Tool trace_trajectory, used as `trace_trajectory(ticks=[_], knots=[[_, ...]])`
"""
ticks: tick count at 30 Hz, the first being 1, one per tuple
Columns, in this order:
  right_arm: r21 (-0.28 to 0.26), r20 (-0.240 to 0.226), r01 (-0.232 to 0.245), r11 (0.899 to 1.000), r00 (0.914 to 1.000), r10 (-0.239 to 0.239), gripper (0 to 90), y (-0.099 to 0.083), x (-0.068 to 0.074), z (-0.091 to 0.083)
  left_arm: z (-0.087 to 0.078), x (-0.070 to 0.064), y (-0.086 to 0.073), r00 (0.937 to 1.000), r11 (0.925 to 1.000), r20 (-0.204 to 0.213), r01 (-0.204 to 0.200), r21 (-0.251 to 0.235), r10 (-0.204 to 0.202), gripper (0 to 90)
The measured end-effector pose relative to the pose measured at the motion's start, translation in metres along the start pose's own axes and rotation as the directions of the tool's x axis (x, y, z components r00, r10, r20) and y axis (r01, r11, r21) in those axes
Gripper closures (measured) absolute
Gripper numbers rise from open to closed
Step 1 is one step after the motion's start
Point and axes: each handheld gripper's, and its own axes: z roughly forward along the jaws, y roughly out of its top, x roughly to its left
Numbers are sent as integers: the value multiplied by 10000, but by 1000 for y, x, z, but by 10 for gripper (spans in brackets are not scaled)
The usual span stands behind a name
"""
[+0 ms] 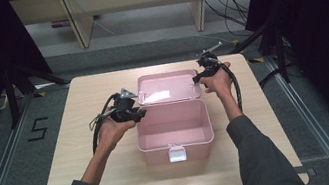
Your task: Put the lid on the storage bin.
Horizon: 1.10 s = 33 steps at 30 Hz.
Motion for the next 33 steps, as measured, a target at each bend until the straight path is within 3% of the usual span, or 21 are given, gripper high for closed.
trace_trajectory(ticks=[1,2,3,4,5,6,8,10,12,13,14,15,16,19,23,24,25,28,29,33], knots=[[78,29,-147,9999,9999,146,582,0,1,0,1,0,0,10000,10000,47,29,-34,-28,746],[69,-1,23,10000,10000,-23,586,0,-1,1,1,0,0,10000,10000,44,54,-43,-54,747],[163,20,-199,9997,9998,199,591,0,0,1,1,0,0,10000,10000,26,18,-20,-18,748],[81,-24,-21,10000,10000,21,594,0,-1,2,1,-1,0,10000,10000,-39,-13,-48,13,748],[23,-73,-168,9999,9998,168,599,0,1,2,1,0,1,10000,10000,-22,-47,-39,47,748],[-33,-51,64,10000,10000,-64,605,0,0,3,1,0,1,10000,10000,-22,-47,-39,47,748],[144,-131,-337,9993,9993,339,614,1,3,4,2,0,1,10000,9999,20,-88,-49,89,750],[243,-212,-331,9992,9992,336,635,1,4,5,1,0,1,9999,9999,20,-99,-52,99,750],[264,15,-246,9993,9997,246,631,2,5,7,1,0,0,10000,10000,-32,-79,-60,79,750],[254,45,-616,9978,9981,616,638,3,7,9,1,0,0,10000,9999,-36,-92,-58,91,750],[248,-59,-172,9995,9998,174,650,2,5,10,1,0,0,10000,9999,-26,-91,-69,91,750],[272,-118,-128,9995,9998,131,651,3,5,10,1,0,0,9999,9999,-30,-96,-67,96,750],[249,-8,-352,9991,9994,352,657,3,7,12,1,0,0,10000,9999,-35,-89,-62,89,751],[447,34,-443,9980,9990,442,718,2,6,10,1,0,0,10000,9999,-12,-85,-58,85,751],[289,92,-618,9977,9981,615,736,3,8,8,1,0,1,9999,9999,5,-104,-63,104,753],[257,159,-193,9995,9997,189,740,2,5,8,1,0,0,10000,9999,-13,-91,-63,91,753],[222,156,-161,9996,9998,157,743,3,7,8,1,-1,0,10000,9999,-32,-85,-74,84,753],[235,250,-190,9995,9995,184,748,3,8,7,1,0,0,9999,9999,-18,-122,-115,122,755],[120,456,-373,9992,9983,368,753,4,12,6,1,2,-1,9999,9998,165,-7,-211,11,756],[-81,404,-297,9995,9987,300,764,5,12,2,1,2,-1,9999,9997,129,-32,-246,35,760]])
